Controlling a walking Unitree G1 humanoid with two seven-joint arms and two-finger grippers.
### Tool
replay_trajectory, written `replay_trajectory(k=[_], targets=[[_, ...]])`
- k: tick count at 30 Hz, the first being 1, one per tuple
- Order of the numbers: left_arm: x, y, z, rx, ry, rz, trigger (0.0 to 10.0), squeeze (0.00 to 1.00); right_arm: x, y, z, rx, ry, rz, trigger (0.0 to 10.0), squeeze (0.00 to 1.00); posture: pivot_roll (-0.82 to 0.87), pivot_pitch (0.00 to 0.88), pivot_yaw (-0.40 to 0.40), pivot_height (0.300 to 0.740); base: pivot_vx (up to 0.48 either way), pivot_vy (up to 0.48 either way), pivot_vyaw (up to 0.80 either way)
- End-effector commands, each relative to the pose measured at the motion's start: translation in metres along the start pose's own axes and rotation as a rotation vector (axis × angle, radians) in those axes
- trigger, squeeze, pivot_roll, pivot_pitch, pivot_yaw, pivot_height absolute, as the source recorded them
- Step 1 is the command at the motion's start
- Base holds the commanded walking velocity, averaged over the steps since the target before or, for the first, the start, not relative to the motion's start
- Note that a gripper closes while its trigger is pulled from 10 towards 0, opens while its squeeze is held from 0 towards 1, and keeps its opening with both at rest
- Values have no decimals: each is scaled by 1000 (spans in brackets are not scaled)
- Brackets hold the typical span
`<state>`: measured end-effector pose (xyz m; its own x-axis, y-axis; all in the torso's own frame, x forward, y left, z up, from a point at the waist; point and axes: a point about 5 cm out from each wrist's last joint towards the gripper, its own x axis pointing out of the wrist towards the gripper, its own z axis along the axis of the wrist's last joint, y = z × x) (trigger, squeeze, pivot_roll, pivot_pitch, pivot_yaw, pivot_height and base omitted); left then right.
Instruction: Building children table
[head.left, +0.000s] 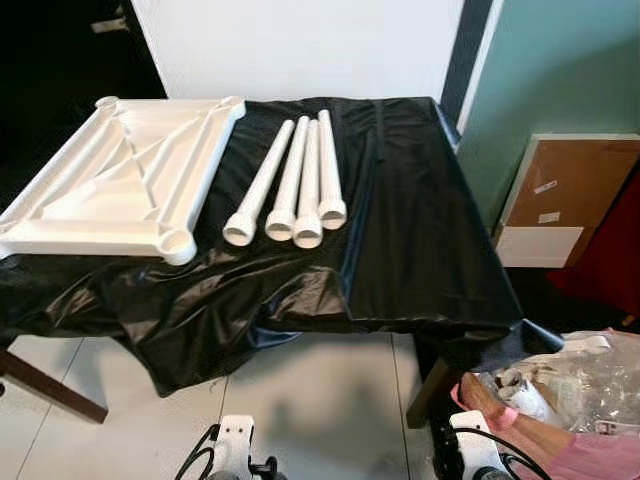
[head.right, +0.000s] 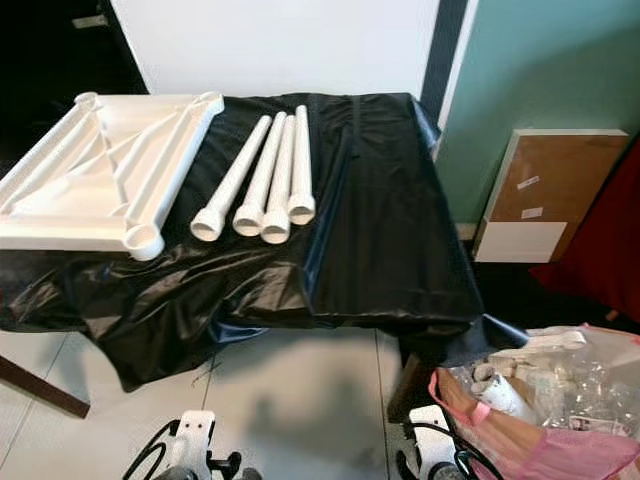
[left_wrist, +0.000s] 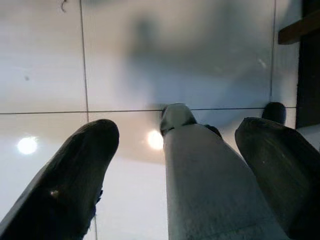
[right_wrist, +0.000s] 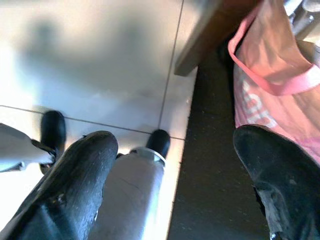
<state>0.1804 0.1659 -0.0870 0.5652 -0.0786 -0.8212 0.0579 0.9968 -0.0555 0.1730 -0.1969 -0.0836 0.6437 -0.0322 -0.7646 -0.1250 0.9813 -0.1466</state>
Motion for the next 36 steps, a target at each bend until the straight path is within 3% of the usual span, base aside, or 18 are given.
replay_trajectory(k=[1,36], targets=[[1,-1,-2,-7,21,33,10000,0,-1,1,-6,17,31,-4,10000,0,-8,0,24,740,0,322,0],[0,-2,-7,-3,37,29,10000,0,-5,1,-20,42,92,-22,10000,0,-22,0,31,740,0,321,0]])
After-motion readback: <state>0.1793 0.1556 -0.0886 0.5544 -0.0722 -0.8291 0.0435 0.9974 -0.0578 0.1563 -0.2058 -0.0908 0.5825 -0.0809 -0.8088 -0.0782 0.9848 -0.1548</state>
